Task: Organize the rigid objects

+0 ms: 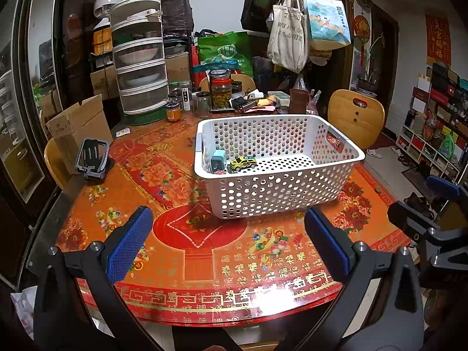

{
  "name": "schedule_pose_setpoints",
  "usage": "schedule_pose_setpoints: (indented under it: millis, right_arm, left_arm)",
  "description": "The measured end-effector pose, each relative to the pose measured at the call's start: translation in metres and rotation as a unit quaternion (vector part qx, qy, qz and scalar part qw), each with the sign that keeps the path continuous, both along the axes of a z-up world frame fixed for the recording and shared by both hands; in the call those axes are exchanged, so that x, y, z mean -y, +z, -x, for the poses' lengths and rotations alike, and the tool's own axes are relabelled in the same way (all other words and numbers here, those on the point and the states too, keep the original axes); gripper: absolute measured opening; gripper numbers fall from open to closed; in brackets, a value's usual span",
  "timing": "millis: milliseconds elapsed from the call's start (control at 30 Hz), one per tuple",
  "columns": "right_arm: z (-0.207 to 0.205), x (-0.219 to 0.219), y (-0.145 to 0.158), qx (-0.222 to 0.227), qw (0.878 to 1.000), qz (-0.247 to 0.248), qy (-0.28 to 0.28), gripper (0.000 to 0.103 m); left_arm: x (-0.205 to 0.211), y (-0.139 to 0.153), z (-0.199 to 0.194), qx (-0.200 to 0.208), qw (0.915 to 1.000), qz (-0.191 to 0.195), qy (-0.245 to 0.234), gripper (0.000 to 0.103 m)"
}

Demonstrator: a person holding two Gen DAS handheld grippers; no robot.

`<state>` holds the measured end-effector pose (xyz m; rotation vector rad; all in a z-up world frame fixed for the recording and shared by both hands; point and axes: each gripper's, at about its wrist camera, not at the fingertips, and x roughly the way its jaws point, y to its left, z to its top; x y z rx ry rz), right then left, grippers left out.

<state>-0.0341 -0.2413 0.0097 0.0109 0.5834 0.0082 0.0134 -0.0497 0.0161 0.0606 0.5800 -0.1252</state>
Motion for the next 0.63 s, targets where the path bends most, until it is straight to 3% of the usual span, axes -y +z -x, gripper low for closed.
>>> schedule_pose_setpoints:
  millis: [633]
  right_arm:
    - [0.0000, -0.0010, -0.0012, -0.002, 1.000, 0.002, 0.002, 0.103]
  left_arm:
    - [0.0009, -0.0017, -0.0004, -0.001, 1.0000, 0.000, -0.001, 0.103]
